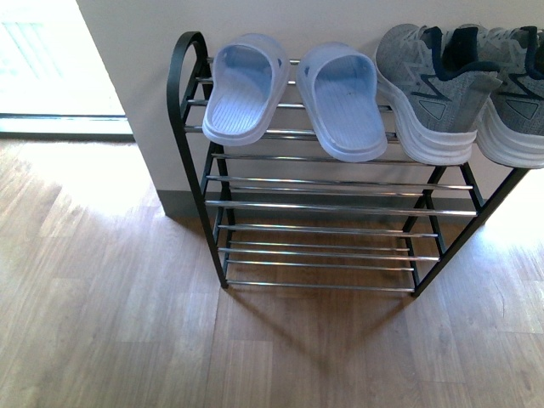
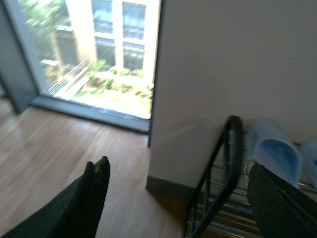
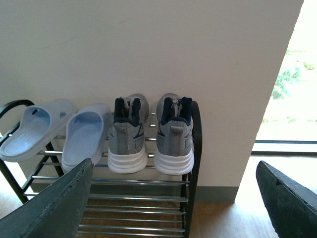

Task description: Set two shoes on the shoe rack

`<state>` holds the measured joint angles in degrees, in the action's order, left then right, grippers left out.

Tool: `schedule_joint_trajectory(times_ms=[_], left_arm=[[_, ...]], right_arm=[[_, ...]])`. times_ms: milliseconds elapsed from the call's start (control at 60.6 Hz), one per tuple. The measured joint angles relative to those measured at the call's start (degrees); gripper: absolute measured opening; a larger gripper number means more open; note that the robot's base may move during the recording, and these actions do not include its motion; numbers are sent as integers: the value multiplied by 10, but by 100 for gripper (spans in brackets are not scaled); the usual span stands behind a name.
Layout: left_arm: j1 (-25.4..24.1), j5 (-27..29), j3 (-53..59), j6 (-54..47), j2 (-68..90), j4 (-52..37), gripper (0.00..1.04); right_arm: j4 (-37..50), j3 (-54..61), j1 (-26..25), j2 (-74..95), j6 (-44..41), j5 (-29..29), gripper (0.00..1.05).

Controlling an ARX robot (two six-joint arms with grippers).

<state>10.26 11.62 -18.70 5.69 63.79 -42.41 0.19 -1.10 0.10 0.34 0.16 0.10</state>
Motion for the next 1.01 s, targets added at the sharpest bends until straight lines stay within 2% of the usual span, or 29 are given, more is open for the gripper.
schedule_joint_trajectory(times_ms=[50,182,363,479,545,710,776,1007], left_arm=[[-9,-31,28,-24,-28,-21,58],[-33,-47,72,-44,-78,-17,31],[-49,-66,108,-48,-136,5,1],[-85,-110,126,-51,-176,27,1],[-99,-111,137,-51,-203,44,1],[-100,-116,157,-52,-266,87,1],[-100,-116,178,-52,-279,73,1],[-100,-116,179,-52,-376,165,1]], right_arm=[[0,0,0,0,0,0,96],[0,0,0,0,0,0,96],[0,0,0,0,0,0,96],[0,0,0,0,0,0,96],[0,0,0,0,0,0,96],[0,0,0,0,0,0,96],[0,0,0,0,0,0,96],[0,0,0,0,0,0,96]])
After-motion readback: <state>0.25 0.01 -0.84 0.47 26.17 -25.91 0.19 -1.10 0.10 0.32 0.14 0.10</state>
